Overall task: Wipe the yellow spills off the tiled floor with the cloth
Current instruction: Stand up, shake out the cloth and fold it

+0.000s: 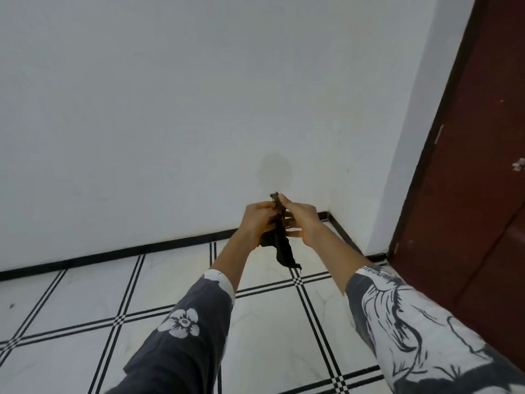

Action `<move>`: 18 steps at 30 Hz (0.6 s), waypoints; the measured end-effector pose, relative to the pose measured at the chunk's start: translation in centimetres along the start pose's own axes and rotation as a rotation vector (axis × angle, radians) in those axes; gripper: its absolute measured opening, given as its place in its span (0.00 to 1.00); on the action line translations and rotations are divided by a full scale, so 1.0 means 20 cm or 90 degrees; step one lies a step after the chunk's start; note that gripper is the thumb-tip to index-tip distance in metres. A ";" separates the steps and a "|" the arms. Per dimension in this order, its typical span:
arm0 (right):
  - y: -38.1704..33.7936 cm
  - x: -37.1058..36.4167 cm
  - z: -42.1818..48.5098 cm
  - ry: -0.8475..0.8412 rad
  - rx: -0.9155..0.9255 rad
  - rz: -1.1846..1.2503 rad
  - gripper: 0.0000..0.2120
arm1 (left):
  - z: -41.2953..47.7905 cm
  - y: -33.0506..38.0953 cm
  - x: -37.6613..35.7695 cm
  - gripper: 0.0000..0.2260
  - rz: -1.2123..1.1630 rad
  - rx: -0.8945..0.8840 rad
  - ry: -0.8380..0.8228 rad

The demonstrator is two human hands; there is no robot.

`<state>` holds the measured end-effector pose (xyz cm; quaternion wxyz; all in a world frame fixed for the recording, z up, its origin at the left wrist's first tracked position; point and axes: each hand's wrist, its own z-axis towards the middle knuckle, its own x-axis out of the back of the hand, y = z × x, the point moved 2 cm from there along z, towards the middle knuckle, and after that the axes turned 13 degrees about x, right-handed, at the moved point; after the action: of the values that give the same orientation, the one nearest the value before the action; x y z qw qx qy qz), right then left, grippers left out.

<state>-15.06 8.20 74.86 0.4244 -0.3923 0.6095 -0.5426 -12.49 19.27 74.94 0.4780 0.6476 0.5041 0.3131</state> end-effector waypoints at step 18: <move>0.09 -0.30 -0.10 -0.089 -0.085 0.118 0.18 | -0.23 -0.12 0.25 0.07 -0.194 0.046 0.169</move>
<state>-15.09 14.63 73.71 0.4873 -0.3986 0.6469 -0.4303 -15.91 25.59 73.98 0.4256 0.5334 0.6657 0.3019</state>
